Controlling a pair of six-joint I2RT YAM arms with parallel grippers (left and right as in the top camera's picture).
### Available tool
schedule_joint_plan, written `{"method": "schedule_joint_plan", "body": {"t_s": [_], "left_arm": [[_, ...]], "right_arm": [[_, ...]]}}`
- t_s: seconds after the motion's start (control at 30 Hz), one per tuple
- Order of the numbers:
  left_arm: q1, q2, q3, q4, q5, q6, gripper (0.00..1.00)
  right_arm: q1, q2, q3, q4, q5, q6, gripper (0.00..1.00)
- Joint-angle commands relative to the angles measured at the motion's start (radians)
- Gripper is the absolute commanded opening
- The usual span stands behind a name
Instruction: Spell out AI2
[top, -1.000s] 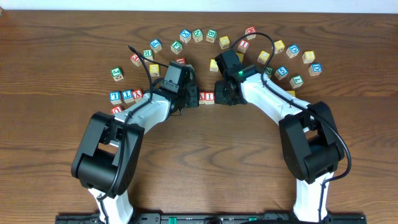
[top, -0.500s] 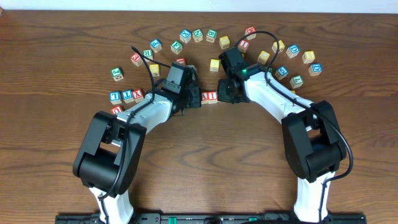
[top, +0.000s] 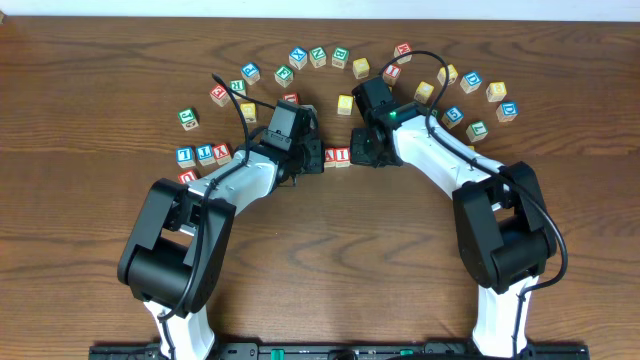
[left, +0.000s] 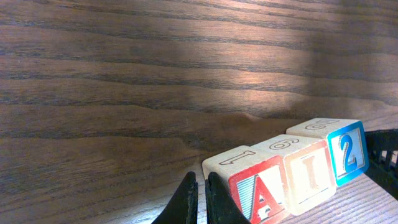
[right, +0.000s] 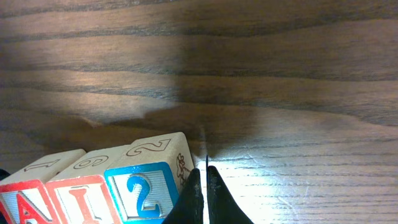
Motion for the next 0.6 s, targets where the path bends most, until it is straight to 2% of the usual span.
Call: {"method": "schedule_joint_plan", "body": {"t_s": [0.0, 0.57], "left_arm": [[-0.008, 0.020, 0.000, 0.004, 0.027, 0.014, 0.08], [0.018, 0.020, 0.000, 0.003, 0.027, 0.014, 0.07]], "right_arm": [[0.016, -0.002, -0.008, -0.002, -0.014, 0.001, 0.01], [0.017, -0.002, -0.008, -0.018, -0.018, 0.006, 0.01]]}}
